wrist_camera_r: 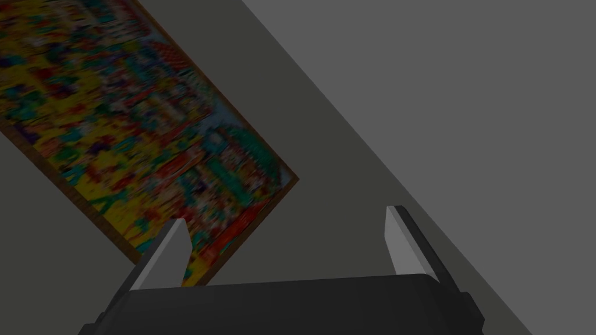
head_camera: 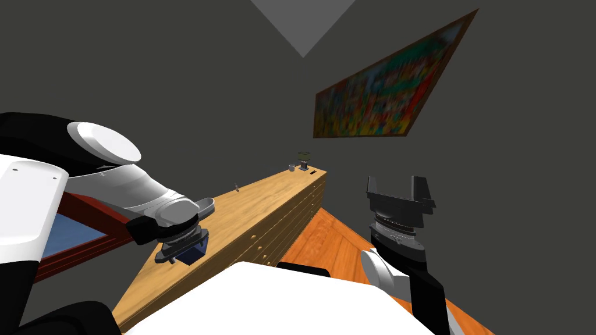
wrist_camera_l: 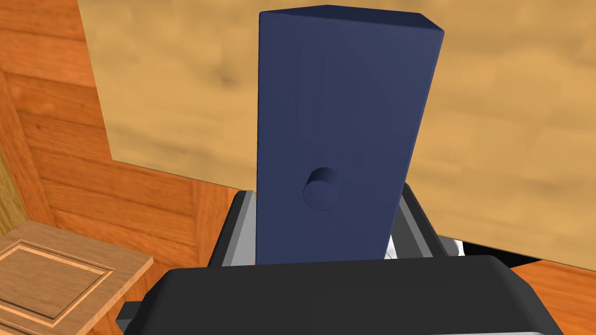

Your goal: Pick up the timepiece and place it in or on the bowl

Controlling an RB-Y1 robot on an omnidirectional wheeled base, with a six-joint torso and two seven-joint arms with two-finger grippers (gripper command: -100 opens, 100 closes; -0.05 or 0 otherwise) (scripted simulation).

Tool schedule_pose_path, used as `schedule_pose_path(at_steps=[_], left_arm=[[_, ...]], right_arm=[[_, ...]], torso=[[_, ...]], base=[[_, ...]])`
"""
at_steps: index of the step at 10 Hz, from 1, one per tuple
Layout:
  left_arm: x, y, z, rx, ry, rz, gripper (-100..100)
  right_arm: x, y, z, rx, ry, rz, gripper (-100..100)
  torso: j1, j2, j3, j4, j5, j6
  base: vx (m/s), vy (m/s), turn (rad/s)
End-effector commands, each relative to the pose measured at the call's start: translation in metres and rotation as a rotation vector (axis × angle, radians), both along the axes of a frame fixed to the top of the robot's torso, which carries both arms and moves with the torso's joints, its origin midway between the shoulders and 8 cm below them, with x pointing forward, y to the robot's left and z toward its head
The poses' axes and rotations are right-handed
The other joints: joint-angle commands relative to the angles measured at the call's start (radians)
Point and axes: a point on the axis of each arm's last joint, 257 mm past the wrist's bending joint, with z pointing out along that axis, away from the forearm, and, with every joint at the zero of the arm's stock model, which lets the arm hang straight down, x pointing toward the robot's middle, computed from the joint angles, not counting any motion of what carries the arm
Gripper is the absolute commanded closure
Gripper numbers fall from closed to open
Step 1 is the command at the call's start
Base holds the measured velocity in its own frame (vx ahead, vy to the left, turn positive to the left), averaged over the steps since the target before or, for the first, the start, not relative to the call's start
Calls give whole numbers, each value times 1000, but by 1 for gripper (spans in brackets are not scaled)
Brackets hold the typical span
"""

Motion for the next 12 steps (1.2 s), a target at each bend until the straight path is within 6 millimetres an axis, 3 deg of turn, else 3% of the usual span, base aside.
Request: schedule_pose_path(at_steps=[1,2,7,8,9,12], left_arm=[[0,0,0,0,0,0,0],[2,-4,5,-1,2,-19,100],[12,-15,17,-2,2,-80,100],[13,-15,18,-2,2,-82,0],[6,-20,13,-21,15,-74,100],[-1,-9,10,-20,40,-63,100]], right_arm=[[0,0,0,0,0,0,0],[0,0,0,0,0,0,0],[0,0,0,0,0,0,0],[0,0,0,0,0,0,0],[0,0,0,0,0,0,0],[0,0,0,0,0,0,0]], torso=[[0,0,0,0,0,0],[0,0,0,0,0,0],[-2,-6,-3,-1,-1,0],[-1,-4,-2,-1,-1,1],[-1,-2,-1,-1,0,0],[-9,13,7,2,-3,0]], base=[[0,0,0],[46,-6,207],[77,-14,164],[6,-3,-8],[-103,-110,-79],[-171,-102,-117]])
